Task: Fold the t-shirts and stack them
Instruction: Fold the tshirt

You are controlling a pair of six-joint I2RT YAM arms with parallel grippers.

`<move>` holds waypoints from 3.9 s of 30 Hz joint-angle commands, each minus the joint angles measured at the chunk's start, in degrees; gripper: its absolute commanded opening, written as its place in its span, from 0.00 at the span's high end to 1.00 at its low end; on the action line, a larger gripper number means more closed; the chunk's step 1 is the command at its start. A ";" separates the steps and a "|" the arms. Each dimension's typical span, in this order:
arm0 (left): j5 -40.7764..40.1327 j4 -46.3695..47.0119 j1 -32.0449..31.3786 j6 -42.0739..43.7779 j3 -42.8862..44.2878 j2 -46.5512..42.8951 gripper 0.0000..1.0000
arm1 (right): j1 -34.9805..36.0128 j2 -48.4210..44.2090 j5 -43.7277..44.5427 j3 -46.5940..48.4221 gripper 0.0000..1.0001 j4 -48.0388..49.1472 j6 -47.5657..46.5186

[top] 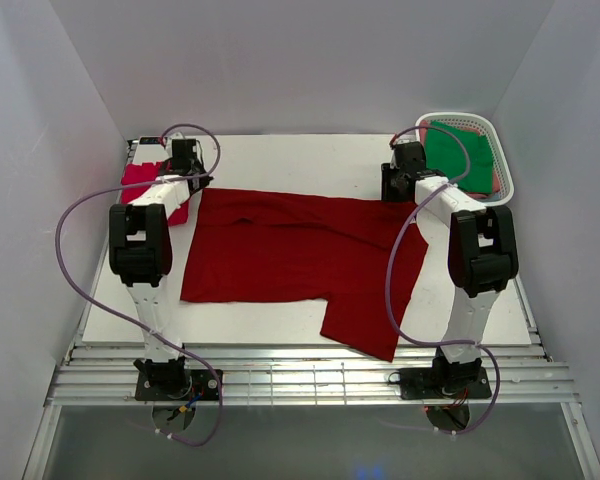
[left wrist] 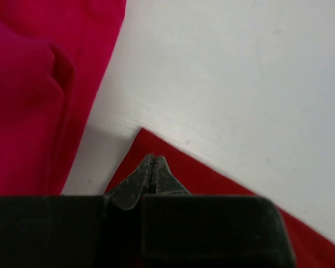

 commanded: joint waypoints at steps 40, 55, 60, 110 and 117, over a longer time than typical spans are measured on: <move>5.80 -13.26 -0.06 4.95 0.97 5.64 0.99 | 2.31 -23.72 -2.53 -21.04 0.92 -11.02 0.76; 2.72 -23.29 0.11 8.30 10.21 8.10 0.97 | 9.96 -35.59 -1.57 -33.61 0.92 -16.38 6.03; 3.25 -22.59 0.11 7.51 8.81 5.65 0.93 | 10.31 -36.47 -0.96 -35.11 0.68 -17.79 6.92; 1.75 -14.24 -0.50 8.74 -15.10 -14.13 0.73 | 10.84 -6.21 -11.50 -5.22 0.92 -9.26 3.31; 2.37 -15.90 -0.50 8.39 -14.75 -14.66 0.73 | 13.91 -15.19 -12.64 -11.72 0.92 -12.69 5.24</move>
